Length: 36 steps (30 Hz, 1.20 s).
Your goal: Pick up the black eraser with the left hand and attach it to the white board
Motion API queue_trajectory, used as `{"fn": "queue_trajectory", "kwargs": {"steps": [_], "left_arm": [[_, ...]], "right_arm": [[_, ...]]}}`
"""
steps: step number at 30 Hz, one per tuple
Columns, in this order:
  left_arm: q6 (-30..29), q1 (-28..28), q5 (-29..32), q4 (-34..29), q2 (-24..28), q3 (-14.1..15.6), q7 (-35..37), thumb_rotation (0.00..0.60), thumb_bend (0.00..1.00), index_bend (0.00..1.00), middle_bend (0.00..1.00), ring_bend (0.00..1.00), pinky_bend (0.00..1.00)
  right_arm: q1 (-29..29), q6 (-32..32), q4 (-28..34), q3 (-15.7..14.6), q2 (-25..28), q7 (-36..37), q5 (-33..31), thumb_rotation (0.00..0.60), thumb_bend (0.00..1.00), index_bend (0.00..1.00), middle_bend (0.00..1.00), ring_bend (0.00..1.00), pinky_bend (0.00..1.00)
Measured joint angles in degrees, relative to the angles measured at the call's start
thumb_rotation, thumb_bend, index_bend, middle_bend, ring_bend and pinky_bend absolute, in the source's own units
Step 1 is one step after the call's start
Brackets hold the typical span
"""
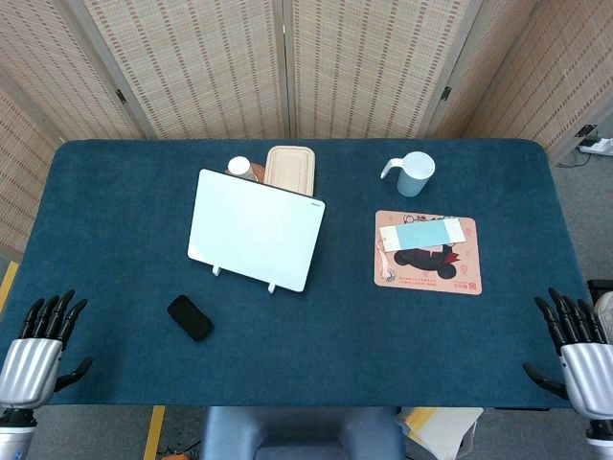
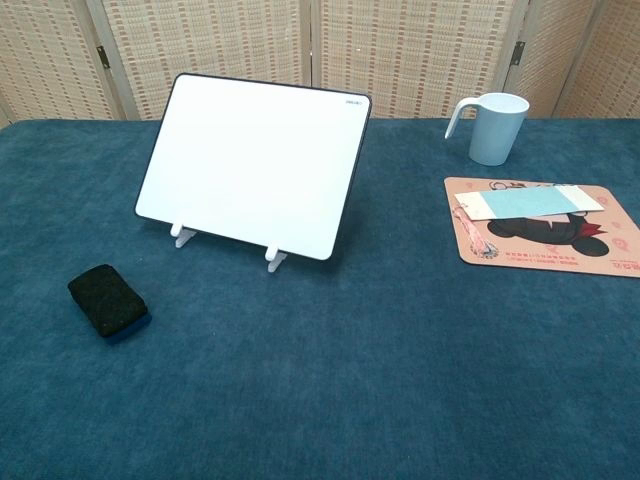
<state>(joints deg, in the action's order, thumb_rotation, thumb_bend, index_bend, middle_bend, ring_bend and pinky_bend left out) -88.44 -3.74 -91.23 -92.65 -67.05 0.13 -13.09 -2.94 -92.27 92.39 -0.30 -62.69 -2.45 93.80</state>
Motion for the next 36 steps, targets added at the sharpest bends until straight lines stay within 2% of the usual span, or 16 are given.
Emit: {"fn": "queue_trajectory", "kwargs": {"steps": [10, 14, 17, 24, 31, 36], "left_arm": [[-0.2, -0.3, -2.2, 0.7, -0.3, 0.3, 0.3, 0.6, 0.25, 0.15, 0.05, 0.0, 0.01], [1.0, -1.2, -4.1, 1.3, -0.5, 1.4, 1.9, 0.6, 0.25, 0.17, 0.1, 0.05, 0.06], [3.6, -2.4, -6.0, 1.1, 0.4, 2.7, 3.4, 0.6, 0.25, 0.18, 0.14, 0.09, 0.08], [9.8, -7.1, -11.3, -2.5, 3.8, 4.8, 3.4, 0.6, 0.25, 0.2, 0.15, 0.09, 0.09], [17.0, -11.8, -10.9, -2.9, 3.6, 4.6, 4.3, 0.6, 0.25, 0.22, 0.18, 0.12, 0.12], [20.5, -15.8, -10.0, -1.3, 1.4, 3.1, 6.5, 0.6, 0.26, 0.23, 0.21, 0.15, 0.13]], "right_arm": [[-0.1, 0.0, -0.2, -0.4, -0.2, -0.3, 0.6, 0.6, 0.2, 0.0, 0.0, 0.0, 0.0], [-0.1, -0.1, -0.3, -0.8, -0.2, -0.6, 1.4, 0.6, 0.2, 0.0, 0.0, 0.0, 0.0], [0.0, 0.0, -0.2, -0.7, -0.2, -0.5, 1.3, 0.6, 0.2, 0.0, 0.0, 0.0, 0.0], [-0.2, -0.5, -0.2, -0.6, -0.1, 0.0, 1.1, 0.6, 0.2, 0.0, 0.0, 0.0, 0.0], [-0.1, -0.3, -0.2, -0.4, 0.1, 0.4, 0.6, 0.6, 0.2, 0.0, 0.0, 0.0, 0.0], [0.1, 0.1, -0.1, -0.3, 0.1, 0.4, 0.4, 0.6, 0.2, 0.0, 0.0, 0.0, 0.0]]}}
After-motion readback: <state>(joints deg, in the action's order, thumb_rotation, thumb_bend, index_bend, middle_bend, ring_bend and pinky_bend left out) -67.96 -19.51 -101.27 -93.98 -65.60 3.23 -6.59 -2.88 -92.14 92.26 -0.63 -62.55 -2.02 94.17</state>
